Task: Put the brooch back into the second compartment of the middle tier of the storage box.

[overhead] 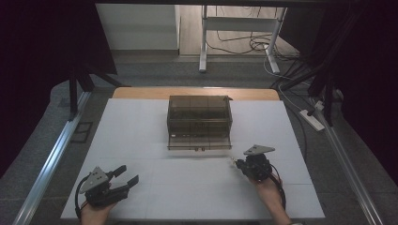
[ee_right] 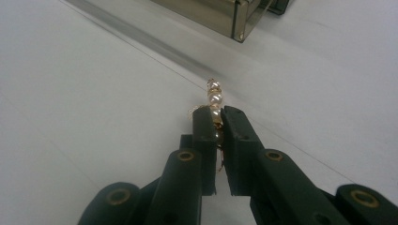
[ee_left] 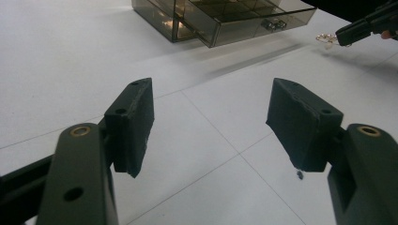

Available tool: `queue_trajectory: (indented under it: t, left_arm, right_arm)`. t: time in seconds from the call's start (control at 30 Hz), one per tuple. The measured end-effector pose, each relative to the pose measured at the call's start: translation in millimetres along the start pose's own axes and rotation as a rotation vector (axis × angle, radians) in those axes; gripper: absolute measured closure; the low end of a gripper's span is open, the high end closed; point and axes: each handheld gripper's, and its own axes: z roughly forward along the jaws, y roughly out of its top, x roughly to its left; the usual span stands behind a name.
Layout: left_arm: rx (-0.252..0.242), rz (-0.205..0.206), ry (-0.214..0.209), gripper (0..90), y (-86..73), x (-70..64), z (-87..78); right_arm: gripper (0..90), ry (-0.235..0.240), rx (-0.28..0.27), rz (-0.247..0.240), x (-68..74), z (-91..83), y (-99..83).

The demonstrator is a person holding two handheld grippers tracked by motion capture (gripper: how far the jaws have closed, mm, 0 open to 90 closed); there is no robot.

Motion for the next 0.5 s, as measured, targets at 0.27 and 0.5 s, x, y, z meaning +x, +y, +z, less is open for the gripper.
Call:
queue_trajectory:
  t: [0.27,0.5]
  left_arm:
    - [0.001,0.001,-0.003,33.2,0.0,-0.1,0.2]
    - [0.002,0.003,-0.003,33.2,0.2,-0.2,0.5]
  right_arm:
    - [83.5,0.023,-0.008,-0.013,6.7,-3.9,2.1]
    - [83.5,0.051,-0.020,-0.027,13.8,-6.3,4.7]
